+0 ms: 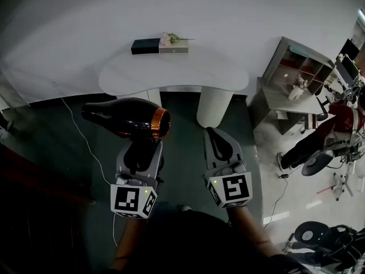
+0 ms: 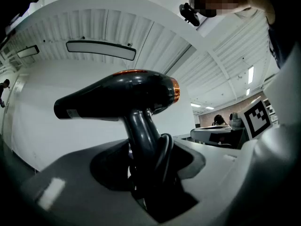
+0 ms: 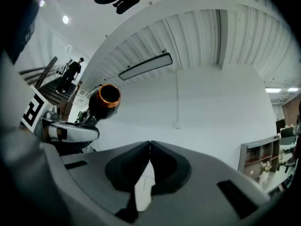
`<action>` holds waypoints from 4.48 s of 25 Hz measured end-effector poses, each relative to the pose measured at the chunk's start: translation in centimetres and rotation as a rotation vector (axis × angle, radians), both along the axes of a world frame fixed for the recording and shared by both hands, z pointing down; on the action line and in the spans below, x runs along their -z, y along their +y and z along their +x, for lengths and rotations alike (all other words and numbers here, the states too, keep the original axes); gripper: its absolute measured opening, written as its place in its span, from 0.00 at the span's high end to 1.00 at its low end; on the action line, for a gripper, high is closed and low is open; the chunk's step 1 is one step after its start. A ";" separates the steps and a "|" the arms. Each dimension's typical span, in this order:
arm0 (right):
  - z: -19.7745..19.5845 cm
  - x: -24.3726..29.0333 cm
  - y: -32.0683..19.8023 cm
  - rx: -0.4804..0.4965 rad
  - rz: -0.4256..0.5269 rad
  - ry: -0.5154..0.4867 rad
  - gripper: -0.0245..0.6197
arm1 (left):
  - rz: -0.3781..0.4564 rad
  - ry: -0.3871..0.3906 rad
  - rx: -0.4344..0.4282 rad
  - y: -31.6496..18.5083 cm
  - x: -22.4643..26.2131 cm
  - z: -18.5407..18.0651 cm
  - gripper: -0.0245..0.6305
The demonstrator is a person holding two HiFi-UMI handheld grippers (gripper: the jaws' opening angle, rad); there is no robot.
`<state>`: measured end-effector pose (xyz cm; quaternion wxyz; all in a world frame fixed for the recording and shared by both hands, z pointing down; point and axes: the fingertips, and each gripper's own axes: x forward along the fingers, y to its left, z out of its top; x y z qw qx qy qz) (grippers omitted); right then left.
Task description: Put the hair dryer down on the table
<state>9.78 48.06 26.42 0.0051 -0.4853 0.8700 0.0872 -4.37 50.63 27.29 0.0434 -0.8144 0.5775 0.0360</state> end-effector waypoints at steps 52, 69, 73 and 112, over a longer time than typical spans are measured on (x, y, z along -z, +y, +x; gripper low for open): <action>-11.0 -4.1 -34.1 -0.173 -0.085 0.022 0.94 | -0.014 0.034 -0.176 -35.8 -3.2 -11.6 0.62; -9.6 -4.7 -44.9 -0.145 -0.067 -0.005 0.94 | -0.016 0.027 -0.171 -46.3 -4.0 -9.6 0.62; -9.3 -4.4 -49.7 -0.126 -0.073 0.006 0.94 | -0.002 0.025 -0.155 -50.3 -3.5 -9.0 0.62; -8.3 -9.6 -74.7 0.074 -0.214 -0.004 0.94 | -0.133 0.031 0.028 -73.1 -8.3 -5.8 0.62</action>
